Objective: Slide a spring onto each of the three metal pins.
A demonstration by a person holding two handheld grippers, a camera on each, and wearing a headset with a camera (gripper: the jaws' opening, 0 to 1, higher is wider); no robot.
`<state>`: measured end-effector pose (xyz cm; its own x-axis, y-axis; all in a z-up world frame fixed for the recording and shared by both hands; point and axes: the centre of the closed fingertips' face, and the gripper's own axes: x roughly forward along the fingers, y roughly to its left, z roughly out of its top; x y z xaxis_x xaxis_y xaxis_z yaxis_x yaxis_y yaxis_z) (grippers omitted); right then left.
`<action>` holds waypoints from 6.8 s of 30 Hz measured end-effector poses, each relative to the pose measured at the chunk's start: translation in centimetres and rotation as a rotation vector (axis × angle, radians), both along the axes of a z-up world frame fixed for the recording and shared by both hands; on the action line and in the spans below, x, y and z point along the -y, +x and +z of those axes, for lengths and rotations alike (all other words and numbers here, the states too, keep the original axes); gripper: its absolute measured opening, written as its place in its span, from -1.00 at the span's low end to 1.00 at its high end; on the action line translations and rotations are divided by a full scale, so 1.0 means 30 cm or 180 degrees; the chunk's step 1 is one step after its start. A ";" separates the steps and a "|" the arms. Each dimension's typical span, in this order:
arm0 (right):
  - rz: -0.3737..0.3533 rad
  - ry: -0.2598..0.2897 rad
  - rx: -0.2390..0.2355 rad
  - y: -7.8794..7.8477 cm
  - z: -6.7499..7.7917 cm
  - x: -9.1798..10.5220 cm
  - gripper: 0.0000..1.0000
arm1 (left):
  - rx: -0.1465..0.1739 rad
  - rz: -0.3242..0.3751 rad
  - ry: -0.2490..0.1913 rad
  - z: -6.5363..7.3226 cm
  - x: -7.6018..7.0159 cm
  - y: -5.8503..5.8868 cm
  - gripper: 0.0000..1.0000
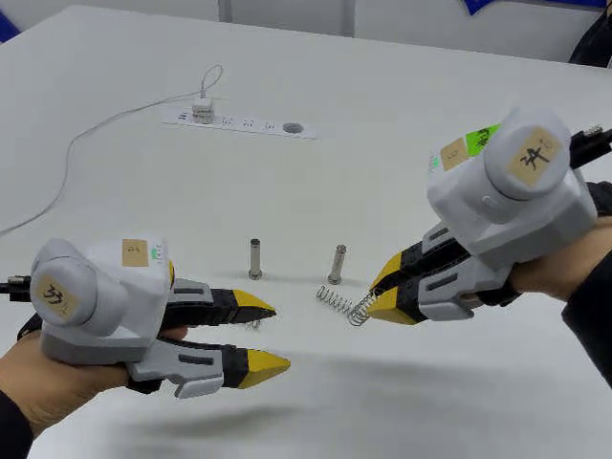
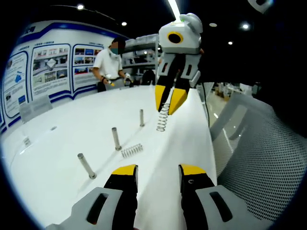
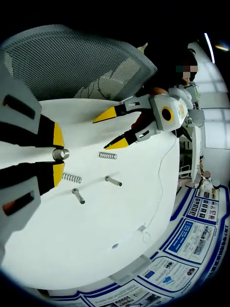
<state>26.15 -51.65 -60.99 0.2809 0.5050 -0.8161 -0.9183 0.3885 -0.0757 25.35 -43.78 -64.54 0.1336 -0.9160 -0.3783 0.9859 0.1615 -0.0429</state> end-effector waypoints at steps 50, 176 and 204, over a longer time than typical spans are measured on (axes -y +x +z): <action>-0.0831 -0.0691 -0.0061 0.244 -0.027 0.421 -0.77 | -0.0048 0.0341 -0.0065 -0.001 -0.067 0.020 -0.20; -0.0633 -0.0366 -0.0479 0.196 -0.341 0.015 -0.70 | -0.0034 0.0379 -0.0038 0.013 -0.070 0.026 -0.22; -0.0279 -0.0373 -0.0456 0.128 -0.255 -0.027 -0.78 | -0.0003 0.0241 0.0025 0.006 -0.027 0.036 -0.23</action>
<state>29.98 -50.85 -68.63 0.1964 0.3828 -0.9027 -0.8860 0.4637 0.0039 26.43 -42.96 -64.36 0.2020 -0.9004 -0.3855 0.9709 0.2359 -0.0423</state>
